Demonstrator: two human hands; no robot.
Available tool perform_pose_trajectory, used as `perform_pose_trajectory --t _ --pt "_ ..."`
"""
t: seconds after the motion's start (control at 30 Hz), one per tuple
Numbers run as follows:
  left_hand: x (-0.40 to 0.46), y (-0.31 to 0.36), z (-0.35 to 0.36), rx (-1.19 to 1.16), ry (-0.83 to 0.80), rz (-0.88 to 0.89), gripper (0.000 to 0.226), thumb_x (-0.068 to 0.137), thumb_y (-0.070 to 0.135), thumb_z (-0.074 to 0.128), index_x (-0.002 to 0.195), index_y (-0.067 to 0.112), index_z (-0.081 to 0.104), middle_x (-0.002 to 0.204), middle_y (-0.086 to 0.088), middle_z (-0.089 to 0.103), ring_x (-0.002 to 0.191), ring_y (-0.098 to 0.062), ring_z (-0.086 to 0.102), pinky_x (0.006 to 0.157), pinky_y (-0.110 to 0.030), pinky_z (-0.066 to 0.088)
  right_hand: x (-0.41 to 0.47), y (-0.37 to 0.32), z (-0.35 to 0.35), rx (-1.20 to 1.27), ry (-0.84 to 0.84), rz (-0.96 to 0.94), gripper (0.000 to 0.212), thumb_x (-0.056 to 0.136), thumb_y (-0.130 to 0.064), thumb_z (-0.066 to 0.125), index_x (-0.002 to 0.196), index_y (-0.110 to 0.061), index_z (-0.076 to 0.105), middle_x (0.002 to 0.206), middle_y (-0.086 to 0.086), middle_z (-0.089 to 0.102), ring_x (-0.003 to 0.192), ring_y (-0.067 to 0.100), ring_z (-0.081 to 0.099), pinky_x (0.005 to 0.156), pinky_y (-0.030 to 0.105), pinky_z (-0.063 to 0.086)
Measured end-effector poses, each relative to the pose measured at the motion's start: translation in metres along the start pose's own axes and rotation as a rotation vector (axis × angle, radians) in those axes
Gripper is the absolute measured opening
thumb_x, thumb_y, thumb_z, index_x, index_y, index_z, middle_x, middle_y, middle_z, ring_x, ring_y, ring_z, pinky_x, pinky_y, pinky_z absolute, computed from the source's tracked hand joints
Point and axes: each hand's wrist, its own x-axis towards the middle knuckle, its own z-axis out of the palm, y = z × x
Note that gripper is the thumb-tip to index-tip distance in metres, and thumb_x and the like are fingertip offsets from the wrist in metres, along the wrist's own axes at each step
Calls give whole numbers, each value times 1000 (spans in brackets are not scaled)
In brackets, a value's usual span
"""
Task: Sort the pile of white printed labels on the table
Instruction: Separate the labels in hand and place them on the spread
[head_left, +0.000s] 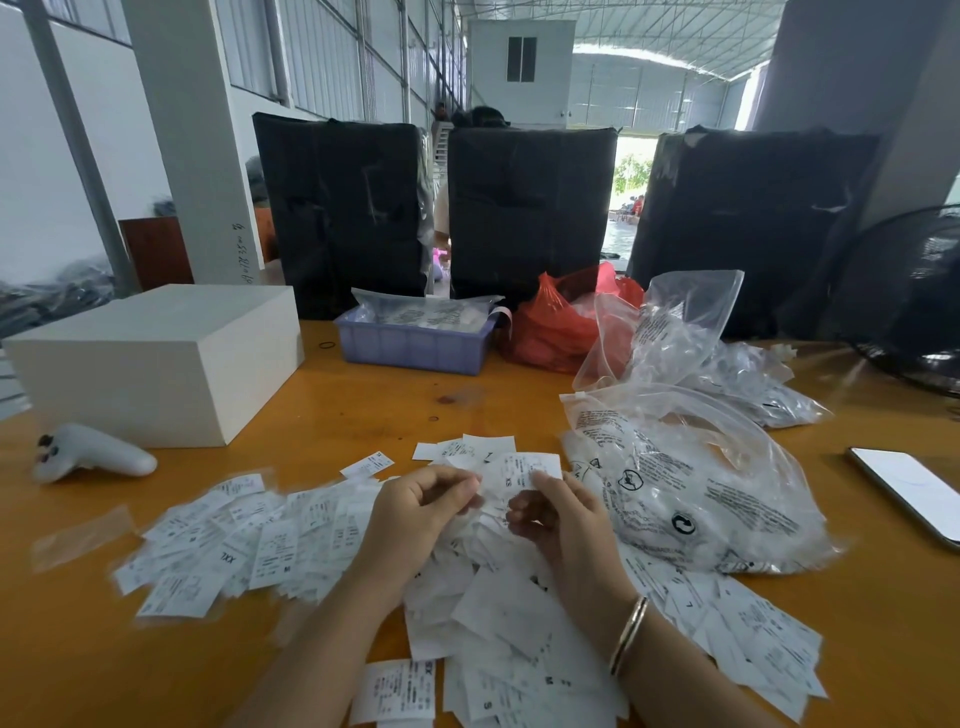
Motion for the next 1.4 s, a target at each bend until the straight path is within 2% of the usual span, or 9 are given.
perform_pose_trajectory --t 0.17,0.27,0.43,0.67,0.87,1.03,1.2,1.3,1.4 --pt "2 -1 1 -29 -15 -24 12 81 13 73 83 24 70 81 8 75 84 -8 71 71 -18 54 2 1 -1 56 1 -34 17 89 -11 59 75 -7 68 74 15 68 62 22 63 57 29 54" --pt "2 -1 1 -53 -1 -40 13 76 14 78 79 24 71 83 8 74 84 -8 69 72 -19 54 3 5 -2 -12 -42 -85 19 90 -12 59 76 -13 72 76 12 69 66 19 65 61 27 54" --pt "2 -2 0 -94 -15 -78 15 77 18 77 89 25 71 85 12 72 87 -4 67 70 -16 54 2 9 -3 -151 -110 -128 14 92 -16 56 93 -5 65 76 6 69 68 17 65 63 24 54" --pt "4 -5 -2 -148 13 -72 18 75 17 78 88 27 71 88 13 72 87 -2 68 67 -11 51 2 6 -4 -200 -16 -238 15 93 -13 55 84 -4 64 67 3 65 63 17 62 62 27 54" --pt "5 -7 -4 -107 45 -23 16 77 19 77 88 29 70 88 14 72 85 -1 67 67 -12 52 -3 8 -3 -406 24 -430 21 91 -5 56 74 7 56 61 3 60 59 19 58 59 33 52" --pt "5 -7 -4 -95 53 -8 16 79 18 76 90 27 69 87 18 71 84 2 67 65 -8 49 -5 8 -1 -444 4 -433 25 90 -4 57 76 16 51 60 3 60 58 15 58 57 27 51" --pt "5 -7 -4 -94 64 9 15 79 20 76 91 27 69 87 18 71 84 2 67 65 -7 49 -7 5 2 -547 21 -426 27 90 -4 58 76 18 50 62 15 59 55 9 59 55 27 50" --pt "5 -7 -4 -94 61 8 15 79 22 76 90 28 69 88 17 72 85 1 67 65 -8 49 -7 4 3 -635 22 -462 28 90 -5 58 74 17 49 65 27 57 55 26 55 54 44 46" --pt "5 -5 -4 -99 40 4 18 73 31 77 89 28 69 88 16 72 84 1 67 66 -8 49 -8 4 2 -813 0 -521 33 89 -9 60 64 8 45 62 27 54 56 36 51 49 40 38"
